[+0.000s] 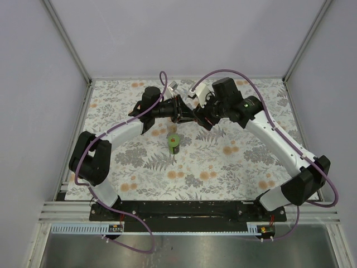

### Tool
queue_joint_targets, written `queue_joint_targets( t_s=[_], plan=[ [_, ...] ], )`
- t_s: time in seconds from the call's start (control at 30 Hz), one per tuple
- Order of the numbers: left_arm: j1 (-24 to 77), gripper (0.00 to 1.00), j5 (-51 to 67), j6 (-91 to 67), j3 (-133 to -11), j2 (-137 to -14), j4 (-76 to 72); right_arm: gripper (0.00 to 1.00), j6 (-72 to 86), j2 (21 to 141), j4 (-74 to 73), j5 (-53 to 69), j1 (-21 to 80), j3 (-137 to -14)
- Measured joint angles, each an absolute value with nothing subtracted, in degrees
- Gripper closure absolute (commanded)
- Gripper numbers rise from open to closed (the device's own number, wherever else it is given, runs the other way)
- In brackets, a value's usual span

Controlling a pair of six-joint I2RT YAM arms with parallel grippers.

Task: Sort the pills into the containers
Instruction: Open the pill container at the center of the board.

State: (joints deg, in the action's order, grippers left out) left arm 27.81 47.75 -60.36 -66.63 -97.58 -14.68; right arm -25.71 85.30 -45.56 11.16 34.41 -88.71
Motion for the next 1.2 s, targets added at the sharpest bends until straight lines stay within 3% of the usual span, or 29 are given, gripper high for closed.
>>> queue_joint_targets(
  t_s=[0.33,0.57,0.87,1.2],
  plan=[
    [27.81,1.0,47.81,-60.47,-66.63,-97.56,-14.68,0.35,-25.74,86.78,-45.1,10.22,35.31,-87.66],
    [27.81,1.0,48.03,-60.47,-66.63,-97.56,-14.68,0.43,-25.71,87.74,-44.86,9.56,35.35,-87.35],
    [27.81,1.0,47.99,-60.47,-66.63,-97.56,-14.68,0.62,-25.65,88.09,-44.84,9.5,35.48,-87.29],
    [27.81,0.59,48.1,-60.31,-66.65,-97.58,-14.7,0.79,-25.71,88.07,-44.86,8.43,35.73,-87.29]
  ],
)
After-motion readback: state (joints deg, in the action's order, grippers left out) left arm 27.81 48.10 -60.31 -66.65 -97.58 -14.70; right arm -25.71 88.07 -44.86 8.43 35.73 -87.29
